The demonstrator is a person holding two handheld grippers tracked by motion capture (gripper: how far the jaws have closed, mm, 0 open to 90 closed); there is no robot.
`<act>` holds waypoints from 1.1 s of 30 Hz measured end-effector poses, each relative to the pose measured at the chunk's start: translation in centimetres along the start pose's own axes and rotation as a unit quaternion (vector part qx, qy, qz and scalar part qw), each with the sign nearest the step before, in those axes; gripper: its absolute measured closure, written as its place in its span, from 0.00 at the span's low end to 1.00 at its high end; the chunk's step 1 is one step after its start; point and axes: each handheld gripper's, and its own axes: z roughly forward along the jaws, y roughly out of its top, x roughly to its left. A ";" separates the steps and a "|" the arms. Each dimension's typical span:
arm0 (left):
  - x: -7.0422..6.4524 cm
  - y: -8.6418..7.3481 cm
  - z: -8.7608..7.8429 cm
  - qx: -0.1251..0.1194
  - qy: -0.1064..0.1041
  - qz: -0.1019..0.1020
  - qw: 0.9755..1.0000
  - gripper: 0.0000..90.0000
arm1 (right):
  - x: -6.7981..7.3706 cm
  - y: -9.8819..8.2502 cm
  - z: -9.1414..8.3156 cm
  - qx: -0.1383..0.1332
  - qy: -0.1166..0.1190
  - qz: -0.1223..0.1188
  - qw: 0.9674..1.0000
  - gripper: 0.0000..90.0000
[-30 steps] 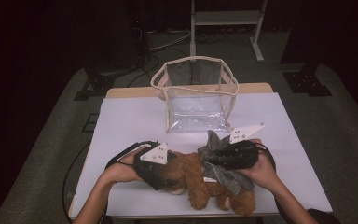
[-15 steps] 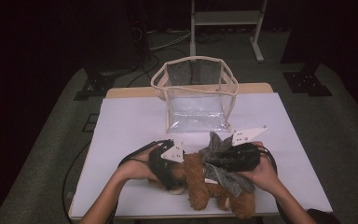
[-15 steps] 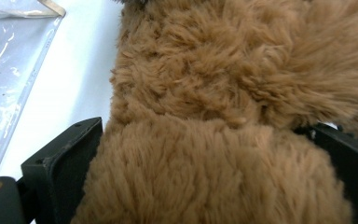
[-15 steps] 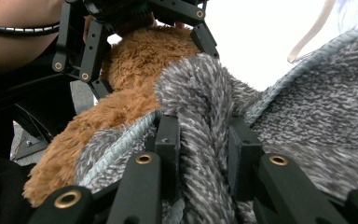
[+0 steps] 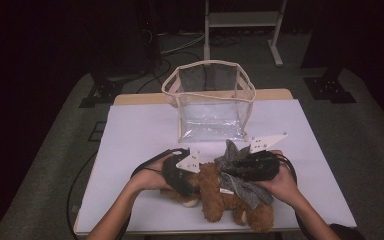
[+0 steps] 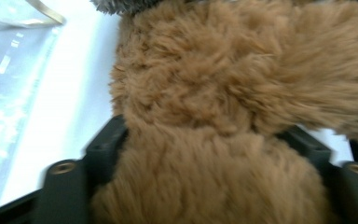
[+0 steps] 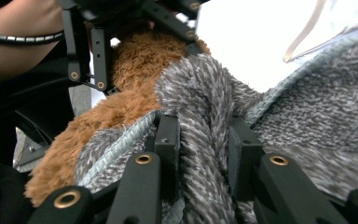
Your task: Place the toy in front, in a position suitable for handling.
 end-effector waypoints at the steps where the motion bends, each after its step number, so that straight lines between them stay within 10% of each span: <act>1: 0.1 0.0 -0.1 -0.003 0.007 -0.001 1.000 0.37 | -0.2 0.1 -0.1 -0.001 0.002 0.004 1.000 0.77; 15: 3.1 -0.1 -2.3 -0.020 0.110 -0.010 0.994 0.41 | -3.1 4.3 0.2 0.002 -0.017 0.001 1.000 0.77; 28: 1.7 -2.4 -3.9 -0.048 0.063 -0.053 0.995 0.14 | -0.2 2.3 2.4 0.023 0.003 -0.037 0.999 0.78; 33: 1.4 -3.4 -3.9 -0.057 0.050 -0.063 0.995 0.25 | 1.3 1.3 1.8 0.021 0.006 -0.047 0.999 0.78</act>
